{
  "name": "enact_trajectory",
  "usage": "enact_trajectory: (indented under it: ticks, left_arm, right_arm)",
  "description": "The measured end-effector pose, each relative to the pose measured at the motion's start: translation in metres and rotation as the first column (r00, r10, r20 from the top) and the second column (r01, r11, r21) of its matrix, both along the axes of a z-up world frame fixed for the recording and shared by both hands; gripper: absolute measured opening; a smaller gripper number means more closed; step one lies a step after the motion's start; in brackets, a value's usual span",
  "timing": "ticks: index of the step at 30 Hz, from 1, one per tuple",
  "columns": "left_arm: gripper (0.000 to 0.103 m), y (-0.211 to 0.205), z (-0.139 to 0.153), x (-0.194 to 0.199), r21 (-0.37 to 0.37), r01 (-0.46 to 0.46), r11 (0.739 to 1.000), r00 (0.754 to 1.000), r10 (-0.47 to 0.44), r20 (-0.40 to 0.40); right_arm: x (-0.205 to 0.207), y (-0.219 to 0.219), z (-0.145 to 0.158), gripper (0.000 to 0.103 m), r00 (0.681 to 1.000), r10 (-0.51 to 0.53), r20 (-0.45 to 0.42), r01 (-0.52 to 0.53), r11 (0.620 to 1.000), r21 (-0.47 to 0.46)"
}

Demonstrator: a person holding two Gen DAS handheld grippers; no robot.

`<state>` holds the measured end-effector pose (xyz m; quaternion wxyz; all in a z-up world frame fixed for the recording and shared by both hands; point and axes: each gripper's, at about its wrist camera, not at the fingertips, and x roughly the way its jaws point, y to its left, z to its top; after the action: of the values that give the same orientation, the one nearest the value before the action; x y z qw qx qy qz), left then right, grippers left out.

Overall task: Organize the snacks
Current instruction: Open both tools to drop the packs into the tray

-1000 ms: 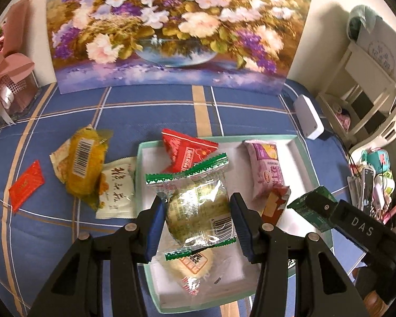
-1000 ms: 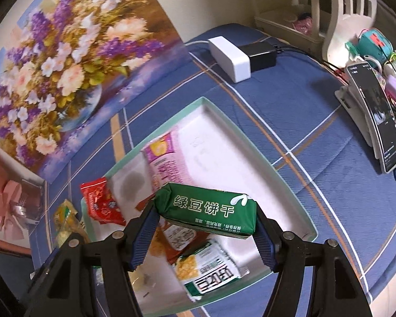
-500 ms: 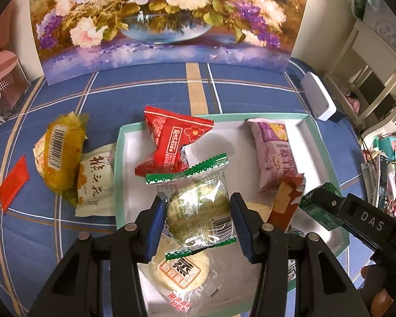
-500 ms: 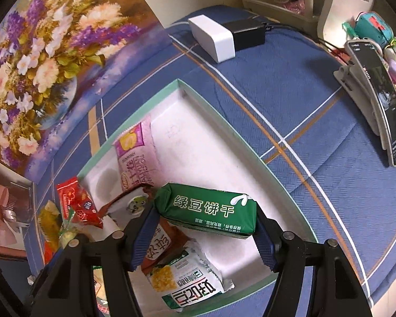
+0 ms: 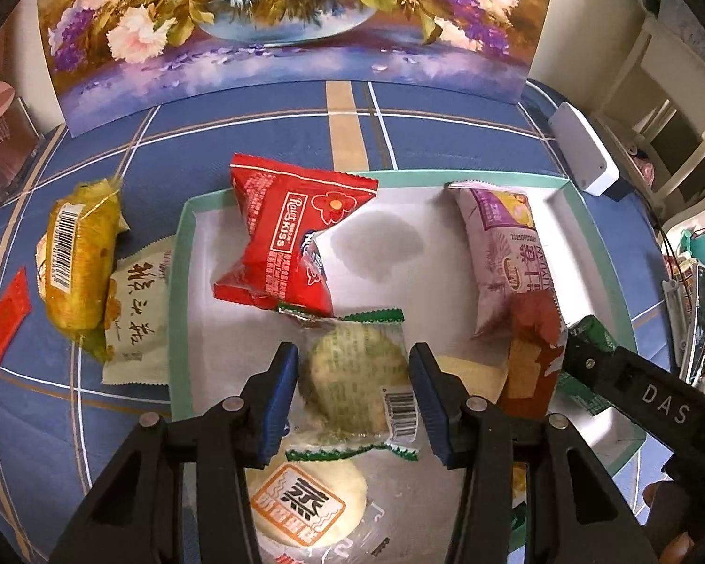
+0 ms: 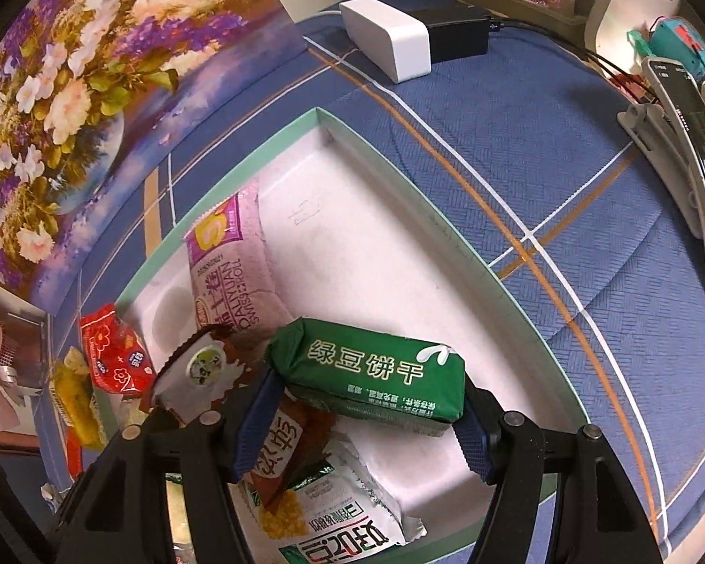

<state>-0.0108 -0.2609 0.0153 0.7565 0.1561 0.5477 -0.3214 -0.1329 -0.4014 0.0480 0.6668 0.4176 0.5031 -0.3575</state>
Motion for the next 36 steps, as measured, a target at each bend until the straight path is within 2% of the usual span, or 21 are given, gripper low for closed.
enact_trajectory:
  ticks: [8,11,24,27,31,32,34,36]
  left_arm:
    - [0.052,-0.001,0.003,0.001,-0.009,-0.006,1.0,1.0,0.006,-0.005]
    - [0.056,0.0,0.007,0.003,-0.018,-0.017,1.0,1.0,0.016,-0.022]
    - [0.061,0.012,0.056,0.013,-0.115,-0.031,0.993,1.0,0.031,0.0]
    - [0.067,0.017,0.061,0.017,-0.122,-0.044,0.992,0.999,0.044,-0.002]
    - [0.069,0.023,0.063,0.023,-0.126,-0.067,0.99,0.998,0.066,-0.015]
    - [0.07,0.025,0.062,0.026,-0.126,-0.076,0.989,0.997,0.074,-0.019]
    - [0.078,0.028,0.061,0.029,-0.119,-0.099,0.988,0.995,0.097,-0.018]
    - [0.084,0.03,0.059,0.032,-0.113,-0.116,0.987,0.993,0.116,-0.011]
  right_arm:
    - [0.005,-0.001,-0.001,0.073,1.0,0.015,-0.013,-0.015,1.0,-0.002]
    - [0.004,0.001,0.005,0.074,1.0,0.024,-0.013,-0.025,1.0,-0.011]
    - [0.011,0.002,0.05,0.075,0.998,0.066,0.024,-0.063,0.992,-0.112]
    - [0.011,0.002,0.054,0.076,0.997,0.069,0.026,-0.065,0.99,-0.122]
    - [0.01,0.004,0.051,0.078,0.997,0.076,0.015,-0.074,0.99,-0.123]
    - [0.011,0.005,0.05,0.079,0.997,0.079,0.009,-0.078,0.989,-0.122]
    - [0.011,0.005,0.047,0.083,0.997,0.083,0.0,-0.082,0.989,-0.119]
    - [0.012,0.006,0.045,0.098,0.997,0.082,0.0,-0.081,0.99,-0.118]
